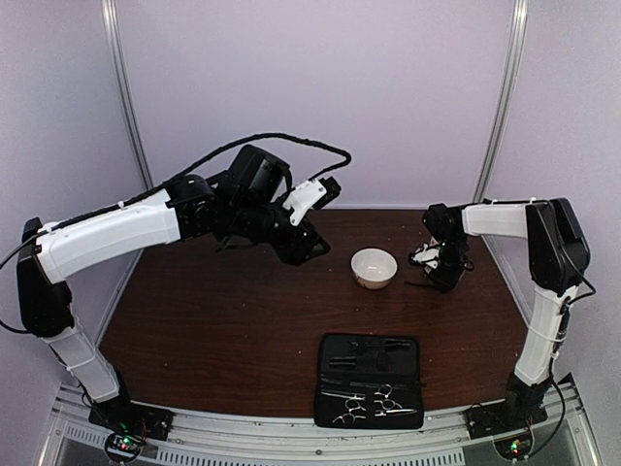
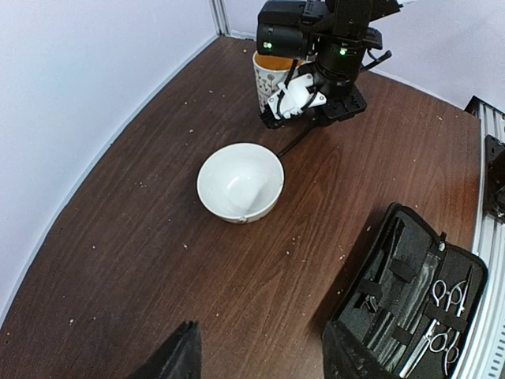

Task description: Sort the hair-cutting tools

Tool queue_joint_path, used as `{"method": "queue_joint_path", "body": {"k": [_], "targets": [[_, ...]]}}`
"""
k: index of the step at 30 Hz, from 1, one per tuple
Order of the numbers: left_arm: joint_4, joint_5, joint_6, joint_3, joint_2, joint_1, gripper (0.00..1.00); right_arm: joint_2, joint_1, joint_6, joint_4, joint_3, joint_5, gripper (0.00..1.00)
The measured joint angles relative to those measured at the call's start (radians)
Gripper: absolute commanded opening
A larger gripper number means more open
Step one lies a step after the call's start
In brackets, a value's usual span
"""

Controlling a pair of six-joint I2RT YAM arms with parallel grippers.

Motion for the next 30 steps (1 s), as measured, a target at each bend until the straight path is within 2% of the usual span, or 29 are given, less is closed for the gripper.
{"method": "queue_joint_path", "body": {"k": [9,20,23,27,30], "targets": [[0.0,0.009,0.0,0.0,0.005,0.0,0.56,0.001,-0.011,-0.008,0.013,-0.041,-0.032,0.18],[0.0,0.013,0.0,0.0,0.015,0.0,0.56,0.002,-0.011,-0.005,0.019,-0.043,-0.053,0.01],[0.0,0.014,0.003,0.0,0.016,0.0,0.56,-0.003,-0.011,-0.003,0.025,-0.051,-0.051,0.0],[0.0,0.014,0.007,0.0,0.019,0.0,0.57,-0.056,-0.01,0.0,0.048,-0.108,-0.027,0.0],[0.0,0.013,0.008,0.0,0.029,0.0,0.56,-0.169,-0.01,0.0,0.055,-0.191,-0.004,0.0]]}}
